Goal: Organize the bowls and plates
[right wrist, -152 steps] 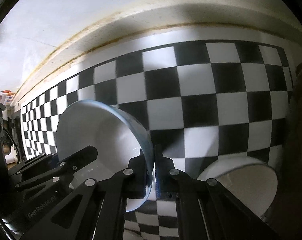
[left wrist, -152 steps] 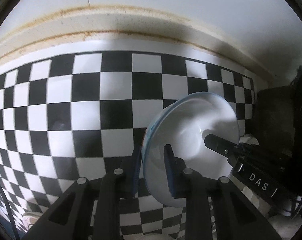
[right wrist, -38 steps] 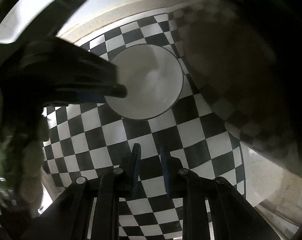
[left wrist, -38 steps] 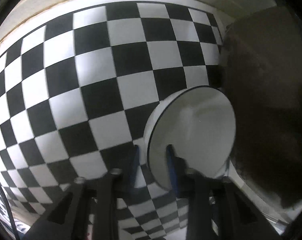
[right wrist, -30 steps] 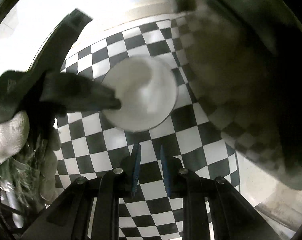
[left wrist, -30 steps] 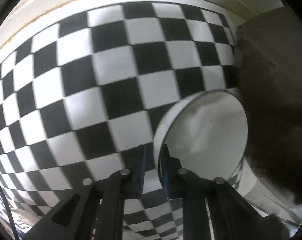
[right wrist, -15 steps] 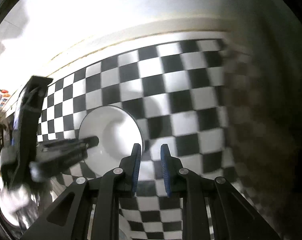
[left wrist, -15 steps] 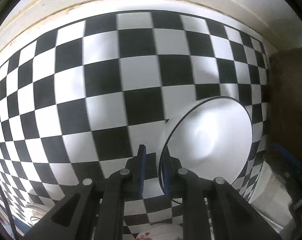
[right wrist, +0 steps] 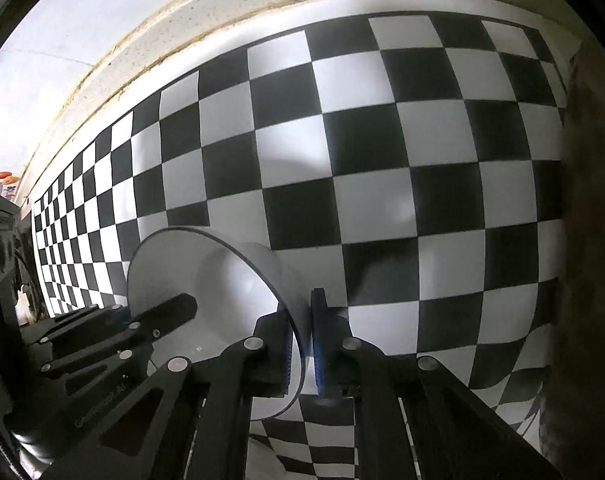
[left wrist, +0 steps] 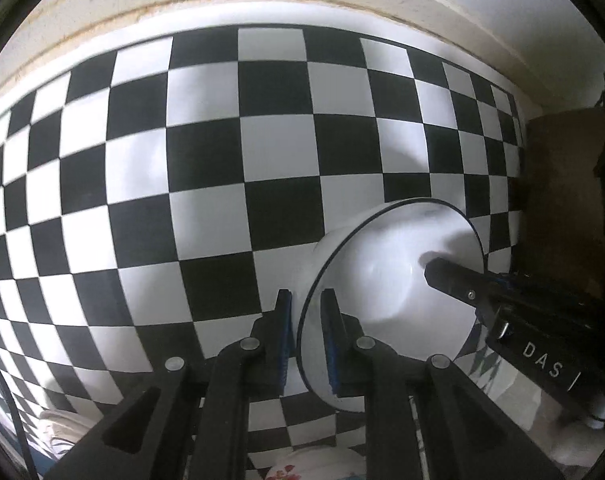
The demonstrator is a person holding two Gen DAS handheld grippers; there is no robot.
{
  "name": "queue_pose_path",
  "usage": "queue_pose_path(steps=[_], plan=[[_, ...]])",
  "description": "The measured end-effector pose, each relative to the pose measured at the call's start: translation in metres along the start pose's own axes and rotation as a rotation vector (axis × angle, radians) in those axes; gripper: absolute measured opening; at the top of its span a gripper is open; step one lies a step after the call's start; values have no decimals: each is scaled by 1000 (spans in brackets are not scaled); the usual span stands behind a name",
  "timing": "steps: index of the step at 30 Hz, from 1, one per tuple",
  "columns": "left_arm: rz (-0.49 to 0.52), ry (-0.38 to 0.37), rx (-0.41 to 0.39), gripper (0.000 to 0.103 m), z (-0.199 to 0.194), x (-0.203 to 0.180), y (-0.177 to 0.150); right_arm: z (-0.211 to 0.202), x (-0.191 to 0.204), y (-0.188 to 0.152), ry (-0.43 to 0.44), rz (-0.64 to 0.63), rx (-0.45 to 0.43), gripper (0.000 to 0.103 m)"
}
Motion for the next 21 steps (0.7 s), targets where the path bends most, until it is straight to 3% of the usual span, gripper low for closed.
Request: queue_pose_path(steps=[5,21], plan=[[5,14,-11,12,-6,-4,0,1,2,-2,3,-3,-6,8],[64,43,-102,12,-59,-31,-19,-53,16,-40,53,-41,-81,8]])
Point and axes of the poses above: each gripper's, at about its wrist camera, not at the fingertips, and z roughly the way its jaws point, x to its left, y to its top, the point moved 4 cm from there along z, roughly the way its jaws point, and after that the axes turned 13 degrees about z, right-handed, at the moved point
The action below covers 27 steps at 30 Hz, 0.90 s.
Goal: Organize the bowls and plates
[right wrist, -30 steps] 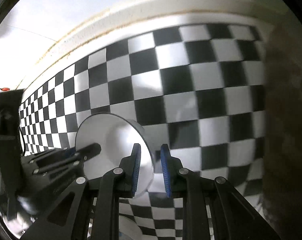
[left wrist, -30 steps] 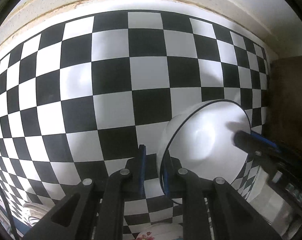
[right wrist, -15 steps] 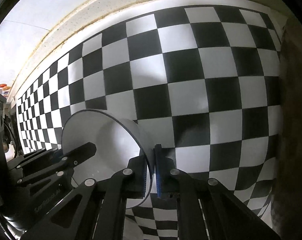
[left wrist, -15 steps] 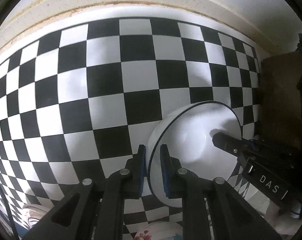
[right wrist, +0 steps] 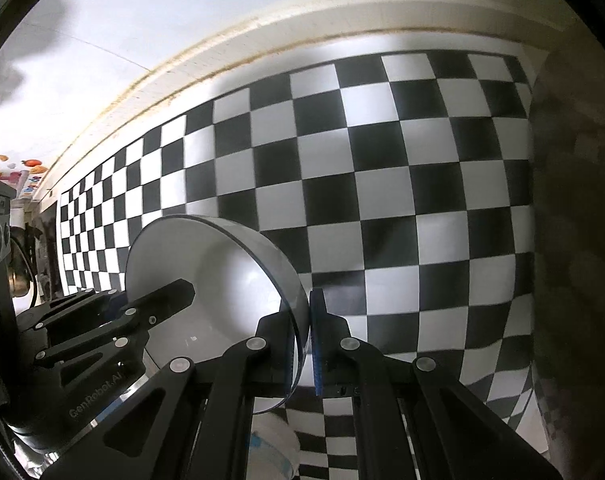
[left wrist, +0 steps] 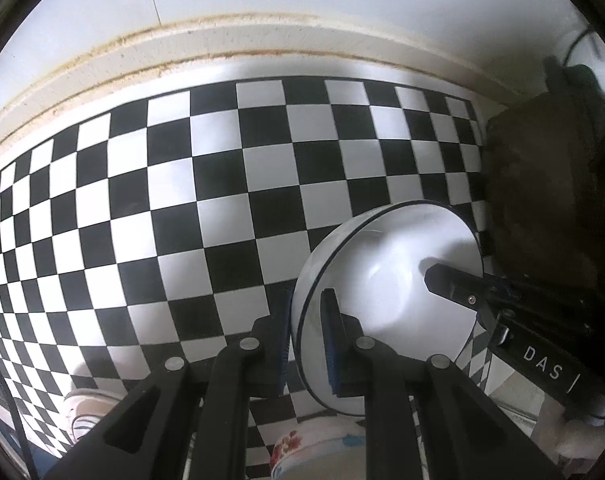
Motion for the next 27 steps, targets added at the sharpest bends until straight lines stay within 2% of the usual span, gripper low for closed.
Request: queue_pose_path(steps=[9,16,27], plan=[[34,-5,-48,12,-45,-12,-33,-43,5,-39,37,-23,-55,8],[65,-11,-53,12,-64,-25,-69,-71,2,-87,57,-40,-79,8],[80,-39,14,12,-41,-30,-127,-42,-14,-153,68,-12,-30,8]])
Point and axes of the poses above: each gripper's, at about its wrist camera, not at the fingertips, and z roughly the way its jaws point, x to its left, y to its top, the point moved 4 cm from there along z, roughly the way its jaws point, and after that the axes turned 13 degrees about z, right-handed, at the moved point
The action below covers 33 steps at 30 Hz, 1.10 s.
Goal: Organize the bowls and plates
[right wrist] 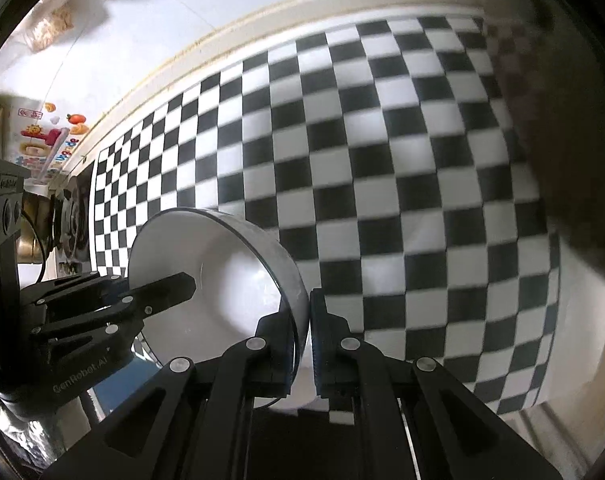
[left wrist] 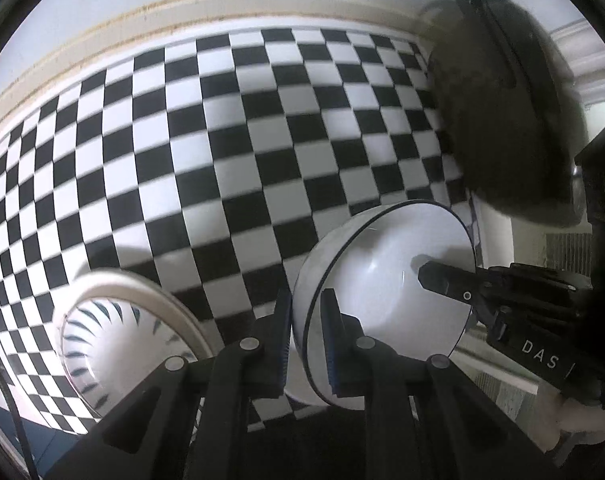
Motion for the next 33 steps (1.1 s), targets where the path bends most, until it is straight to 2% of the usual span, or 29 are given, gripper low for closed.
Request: queue_pose_path(steps=[11,24,33], plan=[[-11,-5,70,12,32,1,-30,41,-16,-39,-17,20,75,8],[-21,-5,110,12,50,-3,-46,59,-15,-51,-53,-2,119,8],[-15,31,108,13,51,-6,-45,60,-16,-52,-66,-9,112,9]])
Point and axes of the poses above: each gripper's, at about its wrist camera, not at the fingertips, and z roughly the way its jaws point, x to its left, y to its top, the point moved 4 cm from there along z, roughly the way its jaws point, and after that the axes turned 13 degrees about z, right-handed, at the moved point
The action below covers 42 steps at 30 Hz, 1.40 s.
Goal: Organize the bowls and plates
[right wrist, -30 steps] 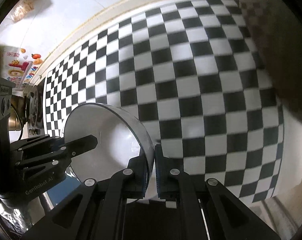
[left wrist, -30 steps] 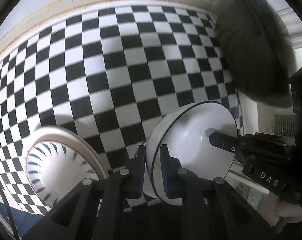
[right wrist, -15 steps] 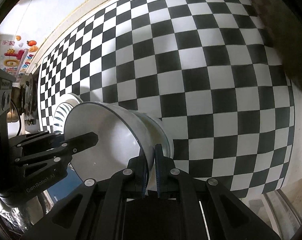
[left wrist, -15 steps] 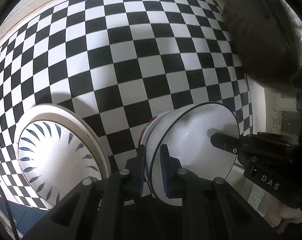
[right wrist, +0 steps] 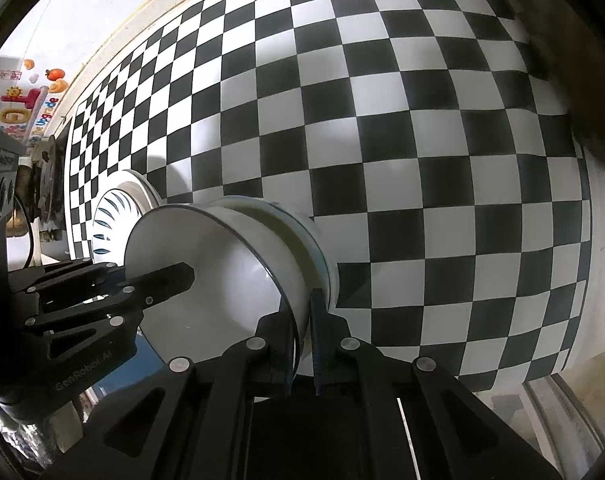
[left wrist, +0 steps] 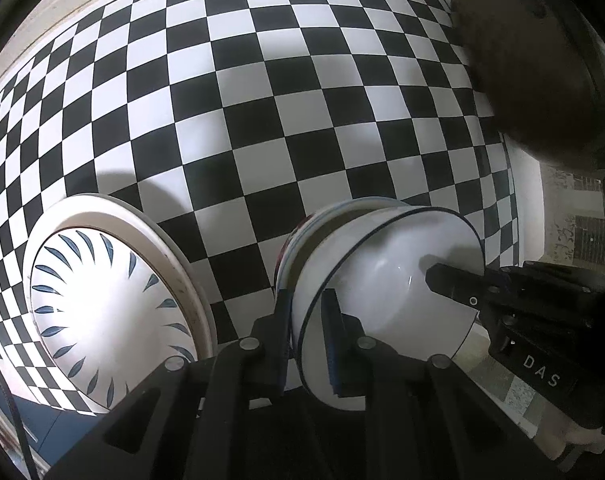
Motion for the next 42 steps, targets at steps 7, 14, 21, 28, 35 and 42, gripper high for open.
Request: queue_pose_path(steps=[7,14,21,28,35,42], plan=[[1,28,4,13,1,-3,-3,1,-3,0,16,17,19,11],[-16,22,6,13,2,-3,-7,-2,-4,-1,4,12,26,11],[-25,30,1,13,0,-4,-9,-4,-3,-3,5,15,26,11],[-37,62,-9,14,-3,2,-11,-9,-7,-2,19,20,18,14],[-49,60,-7,14,0,3,-14,-9,-7,-3,20,10,22,14],[-45,94,-38,14,-11,1,-15,-11,-6,-7,18,10,16,14]])
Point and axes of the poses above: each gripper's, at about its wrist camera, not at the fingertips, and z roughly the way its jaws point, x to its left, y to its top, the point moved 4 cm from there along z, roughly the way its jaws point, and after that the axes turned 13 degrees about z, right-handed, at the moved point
